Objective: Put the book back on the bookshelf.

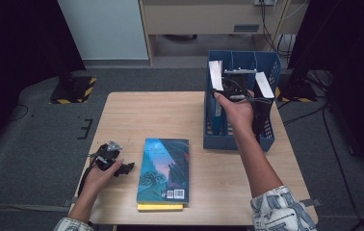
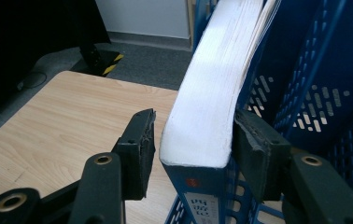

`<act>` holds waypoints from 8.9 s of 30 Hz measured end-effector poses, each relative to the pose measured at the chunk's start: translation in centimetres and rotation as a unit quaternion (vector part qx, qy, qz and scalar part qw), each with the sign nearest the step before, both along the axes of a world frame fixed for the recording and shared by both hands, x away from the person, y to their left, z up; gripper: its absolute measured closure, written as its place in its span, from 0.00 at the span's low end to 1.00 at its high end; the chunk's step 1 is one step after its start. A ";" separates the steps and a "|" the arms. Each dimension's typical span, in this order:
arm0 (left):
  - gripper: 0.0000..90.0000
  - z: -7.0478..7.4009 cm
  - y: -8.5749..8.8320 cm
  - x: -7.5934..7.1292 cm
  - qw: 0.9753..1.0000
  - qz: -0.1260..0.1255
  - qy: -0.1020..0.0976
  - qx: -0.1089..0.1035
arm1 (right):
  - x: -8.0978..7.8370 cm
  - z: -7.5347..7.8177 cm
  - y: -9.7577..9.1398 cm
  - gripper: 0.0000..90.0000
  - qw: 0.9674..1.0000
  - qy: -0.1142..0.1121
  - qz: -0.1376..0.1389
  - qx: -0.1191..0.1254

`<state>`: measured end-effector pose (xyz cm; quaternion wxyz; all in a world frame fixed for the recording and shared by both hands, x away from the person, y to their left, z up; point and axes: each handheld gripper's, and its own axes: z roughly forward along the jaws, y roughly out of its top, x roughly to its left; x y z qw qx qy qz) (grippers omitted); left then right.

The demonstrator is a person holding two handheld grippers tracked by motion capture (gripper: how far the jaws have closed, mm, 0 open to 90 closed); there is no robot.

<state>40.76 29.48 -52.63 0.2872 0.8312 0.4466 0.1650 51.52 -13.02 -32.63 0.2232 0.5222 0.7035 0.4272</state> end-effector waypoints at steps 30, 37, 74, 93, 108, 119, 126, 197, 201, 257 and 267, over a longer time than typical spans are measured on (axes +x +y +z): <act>0.08 0.0 0.0 0.0 1.000 -0.001 0.000 0.000 | -0.2 -0.2 1.2 0.50 0.998 0.001 0.010 0.068; 0.08 0.0 0.0 0.0 1.000 -0.002 0.000 -0.001 | -0.1 -0.9 0.7 0.44 0.996 -0.006 0.016 0.084; 0.07 0.0 0.0 -0.1 1.000 -0.003 -0.001 0.001 | -4.5 -4.1 -0.5 0.16 0.997 -0.017 0.063 0.045; 0.03 -0.8 0.4 -0.3 0.999 0.001 -0.027 -0.024 | -10.8 -10.6 1.2 0.11 0.991 -0.005 0.128 0.027; 0.08 0.9 0.5 -1.5 0.997 0.020 -0.042 -0.062 | -13.2 -14.0 3.3 0.23 0.988 0.003 0.154 -0.028; 0.13 3.2 -2.4 -4.2 0.991 -0.037 -0.071 -0.105 | -13.8 -15.5 5.8 0.21 0.979 0.027 0.201 -0.036; 0.22 2.8 -4.9 -4.7 0.991 -0.064 -0.054 -0.104 | -14.0 -16.9 7.0 0.19 0.969 0.065 0.238 -0.025; 0.22 1.5 -4.0 -2.3 0.988 -0.093 -0.009 -0.123 | -12.3 -19.1 9.6 0.30 0.951 0.136 0.266 0.082; 0.22 1.5 -4.0 -2.4 0.988 -0.092 -0.011 -0.120 | -12.1 -19.3 10.0 0.30 0.950 0.138 0.265 0.087; 0.64 4.2 -2.7 -1.0 0.988 -0.053 0.046 -0.135 | -10.8 -15.7 12.2 0.62 0.950 0.143 0.275 0.035; 0.74 7.3 -1.9 -0.5 0.989 -0.062 0.019 -0.130 | -10.1 -12.7 12.6 0.70 0.954 0.108 0.279 0.020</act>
